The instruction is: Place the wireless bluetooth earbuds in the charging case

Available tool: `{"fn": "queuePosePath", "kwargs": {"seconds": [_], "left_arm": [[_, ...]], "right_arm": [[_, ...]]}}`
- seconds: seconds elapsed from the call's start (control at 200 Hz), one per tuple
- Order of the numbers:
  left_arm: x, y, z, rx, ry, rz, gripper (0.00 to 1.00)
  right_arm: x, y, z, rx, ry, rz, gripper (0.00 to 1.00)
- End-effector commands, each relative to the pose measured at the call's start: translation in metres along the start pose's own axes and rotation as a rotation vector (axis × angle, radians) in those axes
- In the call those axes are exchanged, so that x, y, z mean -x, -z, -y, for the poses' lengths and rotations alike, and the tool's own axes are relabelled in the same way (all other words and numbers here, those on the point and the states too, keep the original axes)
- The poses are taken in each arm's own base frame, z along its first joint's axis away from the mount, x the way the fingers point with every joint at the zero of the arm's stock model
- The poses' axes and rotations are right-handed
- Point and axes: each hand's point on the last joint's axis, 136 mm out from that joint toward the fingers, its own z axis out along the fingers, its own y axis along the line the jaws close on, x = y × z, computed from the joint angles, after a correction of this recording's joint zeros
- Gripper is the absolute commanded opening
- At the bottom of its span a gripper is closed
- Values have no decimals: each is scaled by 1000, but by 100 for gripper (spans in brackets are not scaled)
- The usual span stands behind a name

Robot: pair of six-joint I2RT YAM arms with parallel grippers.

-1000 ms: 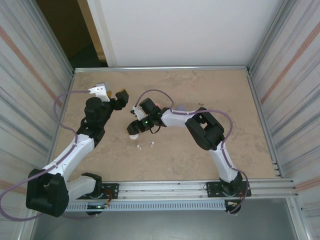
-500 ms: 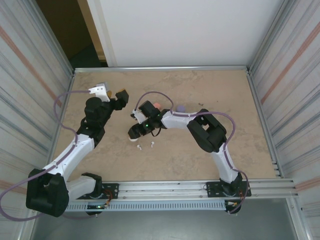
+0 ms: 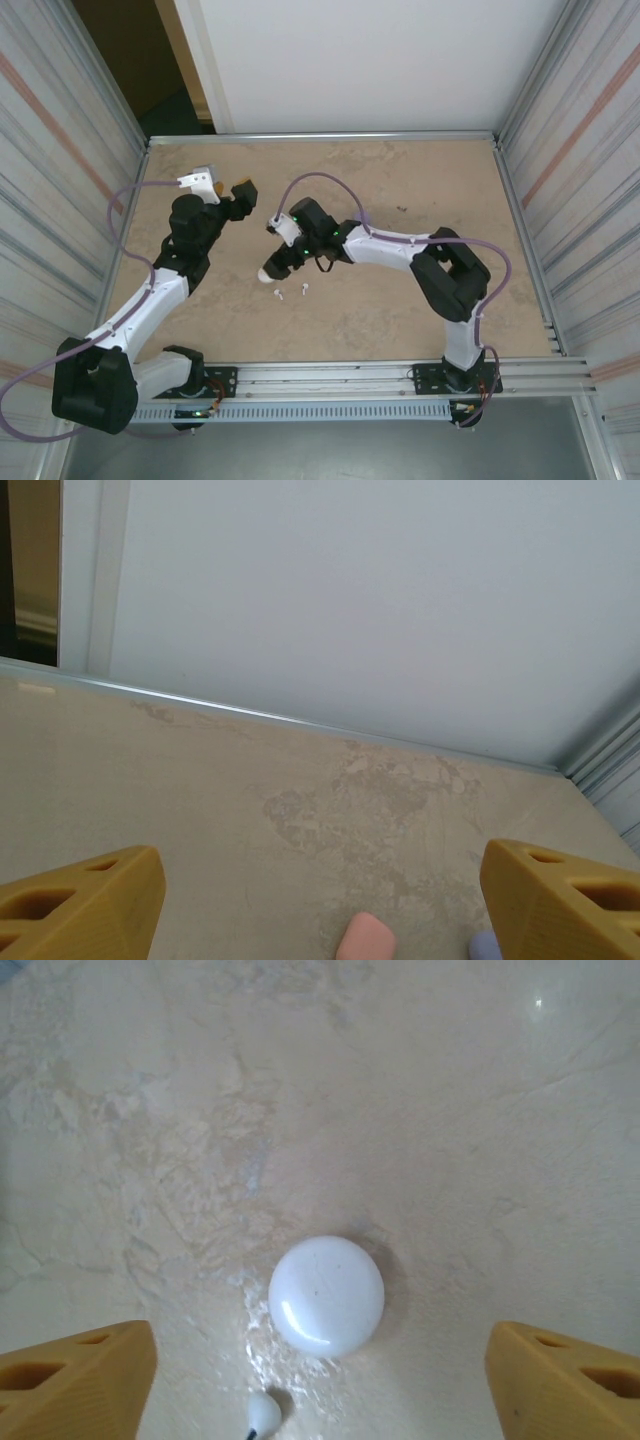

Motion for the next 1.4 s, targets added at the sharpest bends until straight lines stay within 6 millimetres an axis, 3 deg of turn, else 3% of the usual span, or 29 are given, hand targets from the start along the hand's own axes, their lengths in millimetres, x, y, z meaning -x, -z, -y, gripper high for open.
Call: {"fn": "queuePosePath", "kwargs": {"seconds": [0.0,0.19,0.351,0.912,1.112,1.393], "left_arm": [[15,6,-2,17,-7,40,83],[16,7,-3,24,-9,44,83],[16,8,-5,31,-17,45,83],[16,9,-9,46,-18,47,84],[16,9,-10,47,-18,47,84],[17,11,-10,49,-15,51,84]], "right_arm": [[8,7,-5,-39,296,60,91],[-16,-14,-6,-2,503,-23,97],[-21,-36,-4,4,562,-65,97],[-37,-69,-2,65,567,-171,91],[-42,-76,-2,77,559,-207,83],[-43,-78,2,61,541,-221,60]]}}
